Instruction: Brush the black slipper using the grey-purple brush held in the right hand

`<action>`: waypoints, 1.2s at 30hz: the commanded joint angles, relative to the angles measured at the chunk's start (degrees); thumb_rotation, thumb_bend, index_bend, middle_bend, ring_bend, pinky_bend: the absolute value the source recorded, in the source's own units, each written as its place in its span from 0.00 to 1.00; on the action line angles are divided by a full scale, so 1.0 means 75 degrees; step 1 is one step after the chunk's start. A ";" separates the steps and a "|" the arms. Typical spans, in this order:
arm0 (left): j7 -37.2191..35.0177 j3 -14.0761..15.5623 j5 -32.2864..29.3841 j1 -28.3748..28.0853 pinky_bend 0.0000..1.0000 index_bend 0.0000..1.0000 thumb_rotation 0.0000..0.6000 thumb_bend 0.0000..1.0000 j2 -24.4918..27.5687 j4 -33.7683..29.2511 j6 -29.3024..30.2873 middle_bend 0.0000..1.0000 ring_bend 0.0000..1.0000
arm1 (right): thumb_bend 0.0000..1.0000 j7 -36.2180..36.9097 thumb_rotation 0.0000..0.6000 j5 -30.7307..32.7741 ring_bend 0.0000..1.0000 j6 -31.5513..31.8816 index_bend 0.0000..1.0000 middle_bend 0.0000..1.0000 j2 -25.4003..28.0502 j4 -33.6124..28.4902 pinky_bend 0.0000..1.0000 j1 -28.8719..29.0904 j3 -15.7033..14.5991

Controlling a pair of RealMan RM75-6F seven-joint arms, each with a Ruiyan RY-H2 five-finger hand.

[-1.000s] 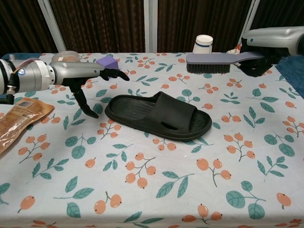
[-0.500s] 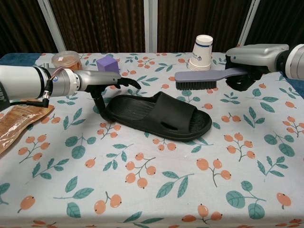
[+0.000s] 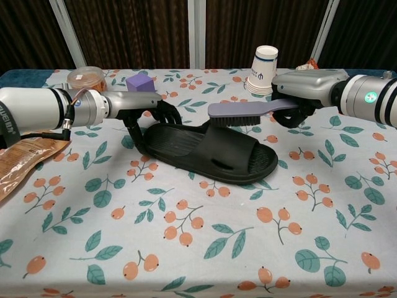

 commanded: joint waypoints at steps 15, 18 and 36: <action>0.0027 0.0039 -0.0170 -0.0045 0.20 0.44 1.00 0.22 0.0046 0.0010 0.0013 0.46 0.28 | 0.68 0.0670 1.00 -0.2028 1.00 0.0545 1.00 1.00 0.0473 -0.0422 1.00 -0.0118 -0.1081; 0.0063 0.0045 -0.0194 -0.0048 0.20 0.44 1.00 0.22 0.0083 -0.0053 0.0015 0.46 0.28 | 0.68 0.1149 1.00 -0.2038 1.00 0.0966 1.00 1.00 0.0548 -0.0386 1.00 -0.0188 -0.0827; 0.0223 0.0086 -0.0315 -0.0079 0.20 0.44 1.00 0.22 0.0142 -0.0096 -0.0080 0.46 0.28 | 0.68 0.1139 1.00 -0.2136 1.00 0.0470 1.00 1.00 -0.0187 0.0805 1.00 -0.0064 -0.1124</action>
